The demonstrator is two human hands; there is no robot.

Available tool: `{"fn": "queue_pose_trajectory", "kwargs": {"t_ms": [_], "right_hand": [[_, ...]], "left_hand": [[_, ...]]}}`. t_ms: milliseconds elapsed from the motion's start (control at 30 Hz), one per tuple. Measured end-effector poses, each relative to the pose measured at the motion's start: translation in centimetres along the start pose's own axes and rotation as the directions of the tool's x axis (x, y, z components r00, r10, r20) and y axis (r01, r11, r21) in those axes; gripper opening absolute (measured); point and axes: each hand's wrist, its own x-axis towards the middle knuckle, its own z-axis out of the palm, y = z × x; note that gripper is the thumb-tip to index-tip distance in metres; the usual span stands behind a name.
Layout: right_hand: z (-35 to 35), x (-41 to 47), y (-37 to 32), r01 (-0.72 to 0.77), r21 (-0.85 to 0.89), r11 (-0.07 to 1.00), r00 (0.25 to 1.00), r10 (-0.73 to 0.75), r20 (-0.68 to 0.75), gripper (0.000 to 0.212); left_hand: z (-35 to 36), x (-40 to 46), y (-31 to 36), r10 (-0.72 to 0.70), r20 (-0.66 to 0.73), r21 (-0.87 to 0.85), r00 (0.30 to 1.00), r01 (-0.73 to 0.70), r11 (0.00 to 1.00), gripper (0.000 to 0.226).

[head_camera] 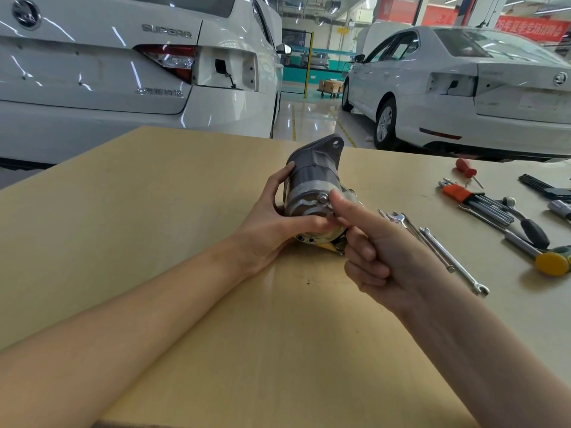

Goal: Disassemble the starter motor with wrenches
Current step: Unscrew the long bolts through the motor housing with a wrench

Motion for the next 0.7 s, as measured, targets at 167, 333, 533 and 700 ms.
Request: {"fn": "queue_pose_trajectory", "kwargs": {"t_ms": [167, 333, 533, 700], "right_hand": [[-0.42, -0.17, -0.48, -0.091, 0.184, 0.979, 0.992, 0.072, 0.108, 0.027], [-0.32, -0.14, -0.52, -0.123, 0.271, 0.955, 0.982, 0.077, 0.175, 0.018], [-0.2, 0.08, -0.13, -0.068, -0.043, 0.997, 0.998, 0.067, -0.018, 0.046], [-0.75, -0.18, -0.64, -0.113, 0.145, 0.983, 0.986, 0.093, 0.14, 0.038]], "left_hand": [[0.12, -0.25, 0.36, -0.009, 0.013, 0.011, 1.0, 0.009, 1.0, 0.114], [0.12, -0.23, 0.29, 0.005, 0.018, -0.002, 1.0, -0.005, 1.0, 0.11], [0.02, -0.15, 0.14, 0.004, 0.014, 0.014, 1.0, -0.004, 1.0, 0.113], [0.12, -0.2, 0.3, -0.006, 0.01, 0.005, 1.0, 0.006, 1.0, 0.114]]}}
